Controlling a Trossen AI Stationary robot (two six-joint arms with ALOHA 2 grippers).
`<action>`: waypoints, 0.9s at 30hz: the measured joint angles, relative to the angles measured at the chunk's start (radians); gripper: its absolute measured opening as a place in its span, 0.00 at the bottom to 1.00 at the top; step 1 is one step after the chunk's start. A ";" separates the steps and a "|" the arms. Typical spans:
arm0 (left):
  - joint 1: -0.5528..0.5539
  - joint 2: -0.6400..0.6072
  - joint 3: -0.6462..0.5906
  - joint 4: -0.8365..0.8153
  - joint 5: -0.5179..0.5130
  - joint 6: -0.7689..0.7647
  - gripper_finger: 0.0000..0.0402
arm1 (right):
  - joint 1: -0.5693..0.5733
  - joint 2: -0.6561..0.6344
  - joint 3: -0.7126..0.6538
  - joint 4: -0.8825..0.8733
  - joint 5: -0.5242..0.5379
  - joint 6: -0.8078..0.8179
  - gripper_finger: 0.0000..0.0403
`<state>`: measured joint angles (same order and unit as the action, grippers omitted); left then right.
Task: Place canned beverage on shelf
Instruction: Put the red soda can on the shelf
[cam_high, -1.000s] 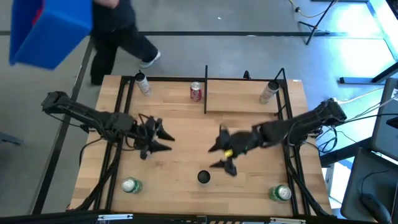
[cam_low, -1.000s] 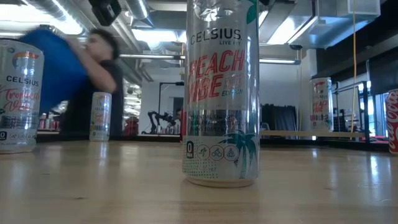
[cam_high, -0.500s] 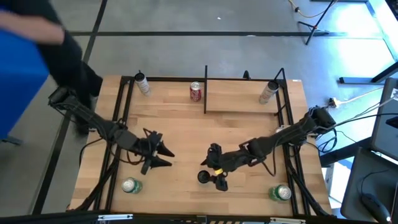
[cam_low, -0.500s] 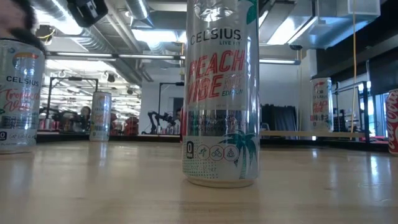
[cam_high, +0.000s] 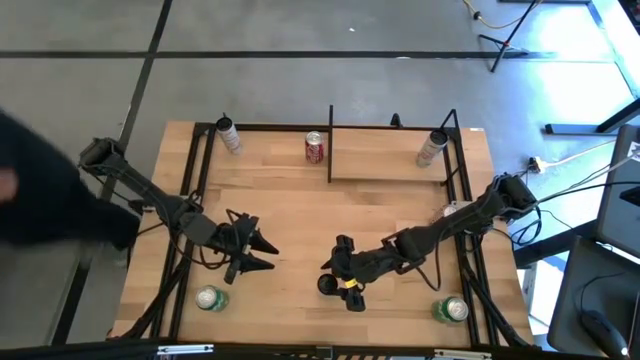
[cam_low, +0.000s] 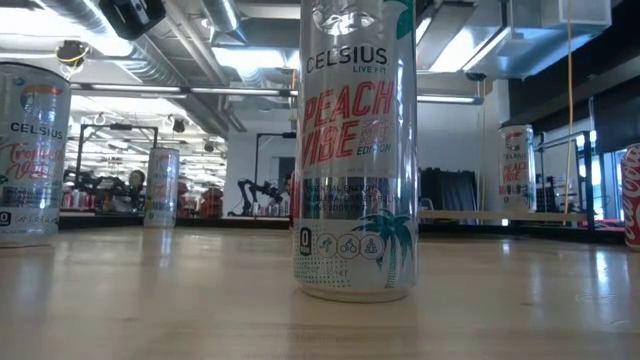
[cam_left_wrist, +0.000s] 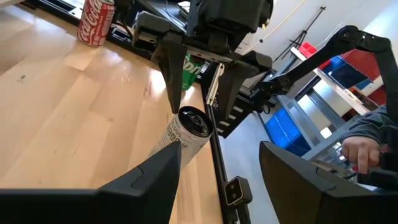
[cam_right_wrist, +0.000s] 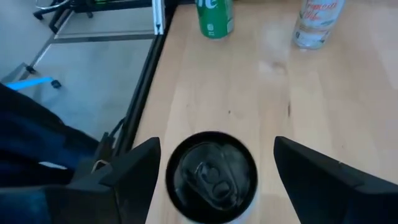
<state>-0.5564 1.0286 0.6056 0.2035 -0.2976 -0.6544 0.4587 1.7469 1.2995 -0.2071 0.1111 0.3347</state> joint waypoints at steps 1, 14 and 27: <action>0.000 0.000 0.000 0.000 -0.001 0.000 0.52 | 0.000 0.001 0.000 -0.002 -0.001 0.000 0.74; 0.000 0.000 0.000 0.000 -0.002 -0.018 0.52 | 0.000 0.055 -0.001 0.028 -0.057 0.000 0.74; 0.000 0.000 0.000 -0.001 -0.002 -0.017 0.52 | -0.002 0.015 0.014 -0.010 -0.042 0.028 0.74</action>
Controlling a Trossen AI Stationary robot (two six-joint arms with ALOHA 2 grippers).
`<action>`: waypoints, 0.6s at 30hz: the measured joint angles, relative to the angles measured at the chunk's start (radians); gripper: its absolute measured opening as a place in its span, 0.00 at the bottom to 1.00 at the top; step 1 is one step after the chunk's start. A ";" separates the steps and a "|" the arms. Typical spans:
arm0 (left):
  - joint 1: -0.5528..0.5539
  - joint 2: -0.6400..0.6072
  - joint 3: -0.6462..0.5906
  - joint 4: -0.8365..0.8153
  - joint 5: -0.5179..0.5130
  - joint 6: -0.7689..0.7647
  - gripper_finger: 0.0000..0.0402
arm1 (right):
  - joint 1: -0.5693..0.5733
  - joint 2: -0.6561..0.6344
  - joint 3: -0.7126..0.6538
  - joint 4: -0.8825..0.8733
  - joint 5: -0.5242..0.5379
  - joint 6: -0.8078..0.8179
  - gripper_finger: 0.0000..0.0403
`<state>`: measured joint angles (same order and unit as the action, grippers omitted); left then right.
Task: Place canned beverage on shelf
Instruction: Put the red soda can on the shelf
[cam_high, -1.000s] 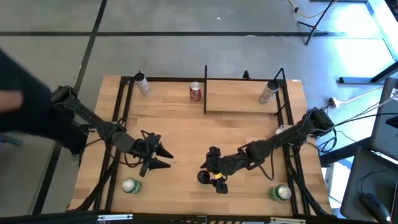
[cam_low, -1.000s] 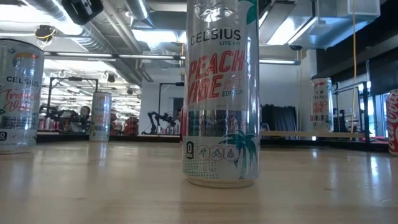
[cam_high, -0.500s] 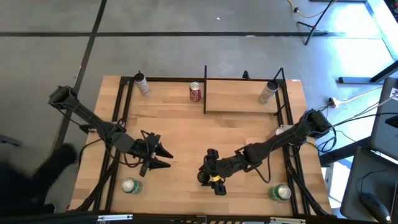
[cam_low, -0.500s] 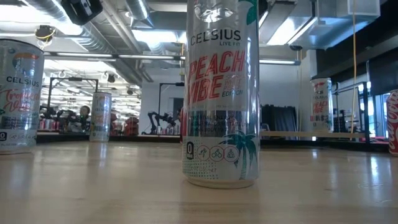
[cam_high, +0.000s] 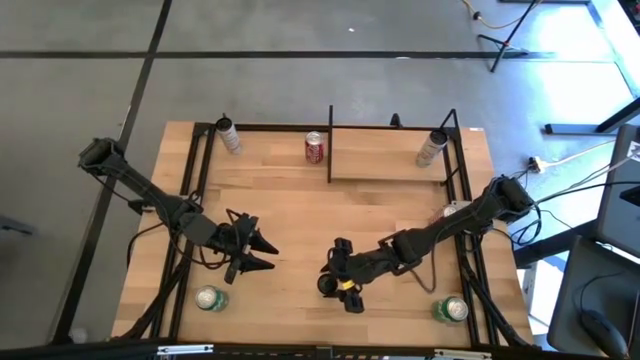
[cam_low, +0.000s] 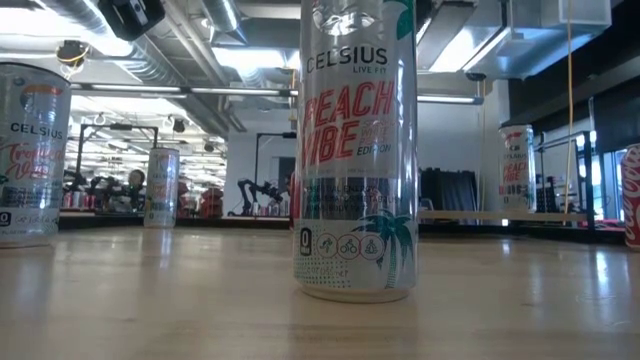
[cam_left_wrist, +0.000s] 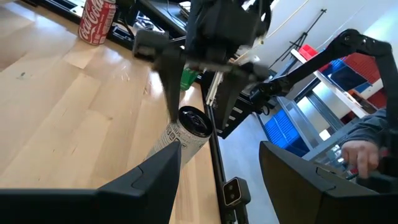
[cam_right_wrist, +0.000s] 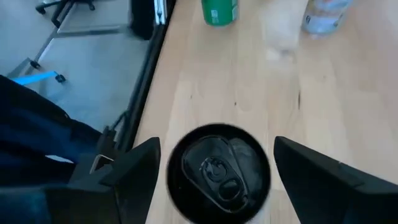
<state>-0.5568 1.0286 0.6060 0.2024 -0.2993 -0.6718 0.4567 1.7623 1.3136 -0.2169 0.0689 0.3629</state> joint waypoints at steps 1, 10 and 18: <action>0.000 0.000 0.000 0.000 0.000 0.000 0.52 | -0.006 -0.021 0.008 -0.010 0.018 0.000 0.74; 0.000 0.000 0.000 -0.002 -0.006 0.001 0.52 | -0.006 -0.295 0.018 -0.417 0.145 0.096 0.74; 0.000 0.000 0.000 -0.003 -0.027 0.001 0.52 | -0.006 -0.484 0.015 -0.992 0.245 0.344 0.74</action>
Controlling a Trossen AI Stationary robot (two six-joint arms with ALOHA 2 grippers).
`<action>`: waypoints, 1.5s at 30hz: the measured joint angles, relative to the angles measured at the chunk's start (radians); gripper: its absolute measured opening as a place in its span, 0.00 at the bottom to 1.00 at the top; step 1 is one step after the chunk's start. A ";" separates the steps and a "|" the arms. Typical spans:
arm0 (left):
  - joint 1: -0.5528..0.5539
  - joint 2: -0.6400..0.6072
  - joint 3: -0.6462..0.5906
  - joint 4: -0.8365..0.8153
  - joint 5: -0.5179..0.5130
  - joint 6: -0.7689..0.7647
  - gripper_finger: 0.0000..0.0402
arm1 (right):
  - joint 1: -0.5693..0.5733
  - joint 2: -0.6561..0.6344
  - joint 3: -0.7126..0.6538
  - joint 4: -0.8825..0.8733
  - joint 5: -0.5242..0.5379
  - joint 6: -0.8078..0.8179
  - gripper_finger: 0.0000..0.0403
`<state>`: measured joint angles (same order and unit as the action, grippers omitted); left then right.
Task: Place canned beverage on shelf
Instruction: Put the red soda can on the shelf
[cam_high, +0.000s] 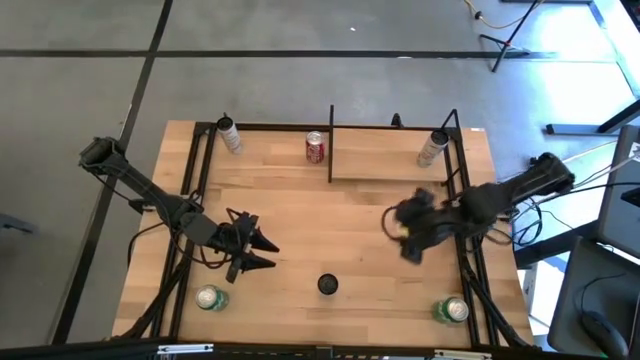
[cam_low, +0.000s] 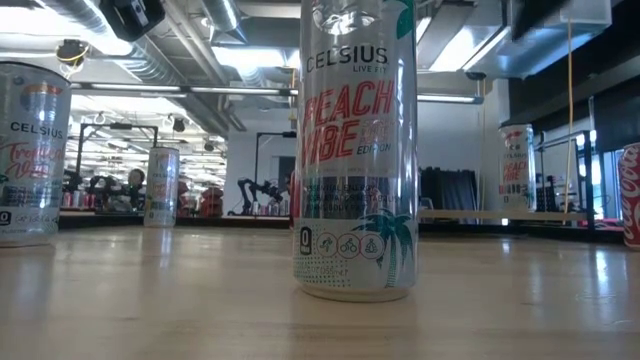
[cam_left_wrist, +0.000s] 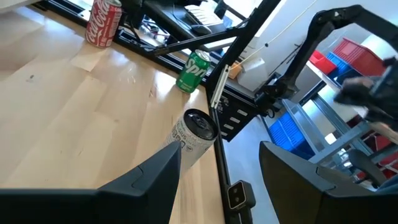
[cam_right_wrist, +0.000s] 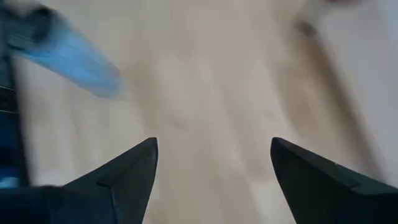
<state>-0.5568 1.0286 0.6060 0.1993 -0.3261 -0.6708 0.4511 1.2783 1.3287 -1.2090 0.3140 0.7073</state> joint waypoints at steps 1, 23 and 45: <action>0.000 0.000 0.000 0.000 -0.003 0.000 0.52 | 0.000 -0.020 -0.003 -0.066 0.005 0.040 0.74; 0.003 0.000 0.000 -0.005 -0.132 0.040 0.52 | -0.104 -0.291 -0.386 -0.358 -0.228 0.448 0.10; 0.003 0.000 0.000 -0.005 -0.152 0.079 0.52 | -0.275 -0.295 -0.505 -0.359 -0.177 0.413 0.01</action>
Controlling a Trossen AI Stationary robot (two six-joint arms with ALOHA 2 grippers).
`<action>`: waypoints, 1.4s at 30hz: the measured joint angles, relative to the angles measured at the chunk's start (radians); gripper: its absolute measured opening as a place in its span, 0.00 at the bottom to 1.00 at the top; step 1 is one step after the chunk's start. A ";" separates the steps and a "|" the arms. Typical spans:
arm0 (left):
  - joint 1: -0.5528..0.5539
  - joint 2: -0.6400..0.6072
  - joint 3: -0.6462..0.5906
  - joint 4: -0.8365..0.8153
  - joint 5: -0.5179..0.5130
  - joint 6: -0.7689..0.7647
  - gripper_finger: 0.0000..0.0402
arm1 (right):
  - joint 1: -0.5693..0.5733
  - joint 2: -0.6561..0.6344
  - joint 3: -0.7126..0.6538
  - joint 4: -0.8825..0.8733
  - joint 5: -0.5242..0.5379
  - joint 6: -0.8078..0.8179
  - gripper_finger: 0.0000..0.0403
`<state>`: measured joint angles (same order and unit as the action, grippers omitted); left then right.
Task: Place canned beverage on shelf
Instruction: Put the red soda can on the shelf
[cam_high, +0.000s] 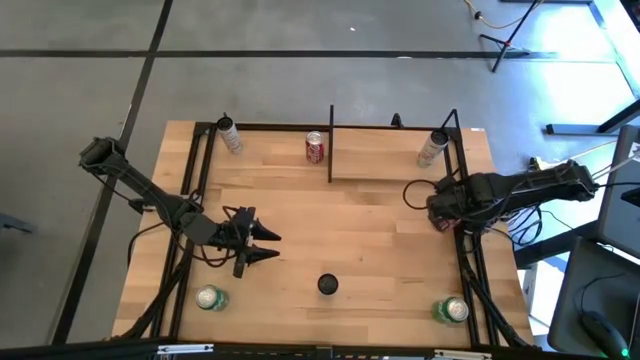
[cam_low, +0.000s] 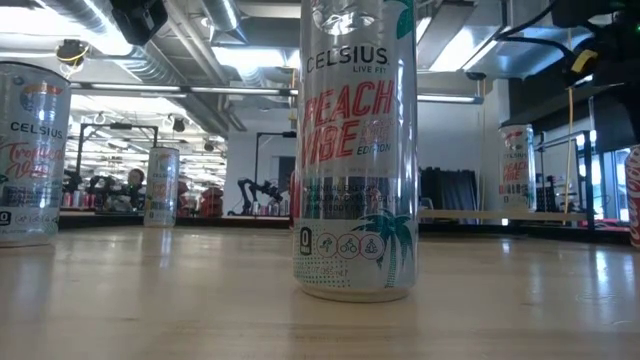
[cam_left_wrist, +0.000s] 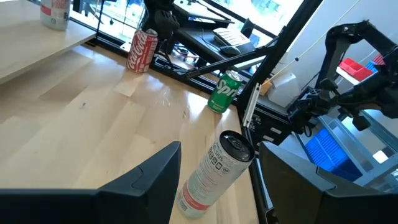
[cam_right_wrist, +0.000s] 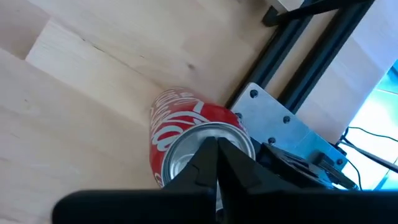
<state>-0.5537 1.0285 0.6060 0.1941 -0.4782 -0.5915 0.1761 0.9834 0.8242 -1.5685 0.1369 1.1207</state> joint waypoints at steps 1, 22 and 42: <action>0.000 0.000 0.000 0.000 -0.001 0.000 0.52 | 0.000 0.000 0.000 0.006 -0.001 -0.005 0.01; 0.002 0.000 0.000 0.000 -0.035 0.002 0.52 | 0.000 0.006 -0.003 0.049 -0.076 -0.081 0.01; 0.008 0.000 0.000 0.000 -0.055 -0.001 0.52 | 0.167 0.035 0.081 0.554 -0.315 -0.010 0.04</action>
<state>-0.5453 1.0286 0.6060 0.1938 -0.5329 -0.5922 0.3432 1.0180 0.9053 -1.0143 -0.1784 1.1105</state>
